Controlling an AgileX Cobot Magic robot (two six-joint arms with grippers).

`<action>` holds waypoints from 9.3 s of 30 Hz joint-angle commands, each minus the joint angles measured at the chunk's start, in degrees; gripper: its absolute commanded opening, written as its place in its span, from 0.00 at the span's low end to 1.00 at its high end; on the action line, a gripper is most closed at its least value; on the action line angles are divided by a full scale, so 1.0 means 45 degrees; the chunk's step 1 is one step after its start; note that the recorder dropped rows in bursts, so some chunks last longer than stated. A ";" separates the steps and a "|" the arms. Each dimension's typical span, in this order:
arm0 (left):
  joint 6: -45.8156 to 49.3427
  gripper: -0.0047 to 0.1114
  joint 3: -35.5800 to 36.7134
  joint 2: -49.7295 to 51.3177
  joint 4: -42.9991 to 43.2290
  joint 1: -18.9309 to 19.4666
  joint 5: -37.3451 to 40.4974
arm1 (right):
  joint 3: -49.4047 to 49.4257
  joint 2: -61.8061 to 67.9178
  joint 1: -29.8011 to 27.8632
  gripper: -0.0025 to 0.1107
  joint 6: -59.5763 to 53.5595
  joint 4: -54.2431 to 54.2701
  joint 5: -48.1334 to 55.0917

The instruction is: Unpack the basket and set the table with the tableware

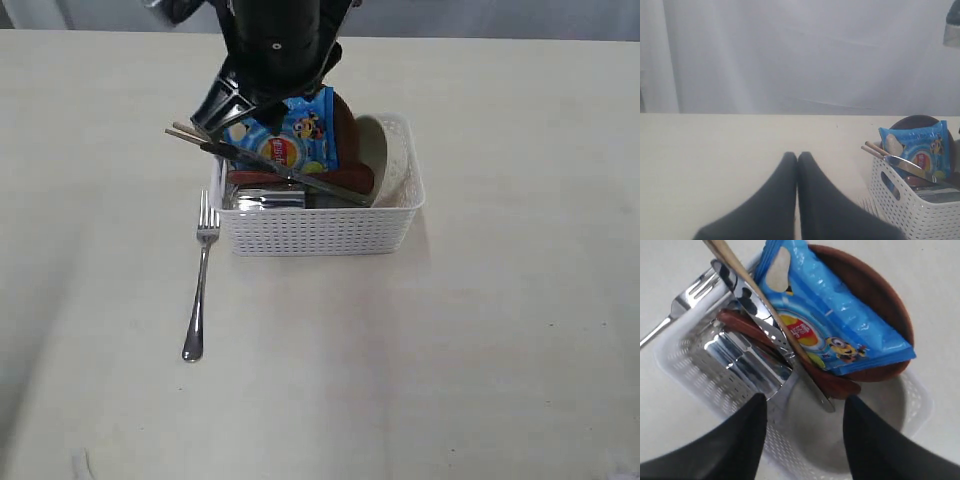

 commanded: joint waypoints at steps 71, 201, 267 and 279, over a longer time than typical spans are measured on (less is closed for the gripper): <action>0.0014 0.04 0.0038 -0.0047 -0.0050 -0.0021 -0.0084 | -0.0015 0.1119 -0.1203 0.02 -0.5426 0.1909 -0.1968; 0.0014 0.04 0.0038 -0.0047 0.0342 -0.0021 -0.0085 | 0.3093 -0.1326 -0.1976 0.33 -0.7288 0.6445 -0.4108; 0.0014 0.04 0.0038 -0.0047 0.0380 -0.0021 -0.0085 | 0.1891 -0.0992 -0.1869 0.02 -0.6866 0.5658 -0.6026; 0.0014 0.04 0.0038 -0.0047 0.0380 -0.0021 -0.0109 | 0.1891 -0.2649 -0.1943 0.02 -0.5326 0.3679 -0.5956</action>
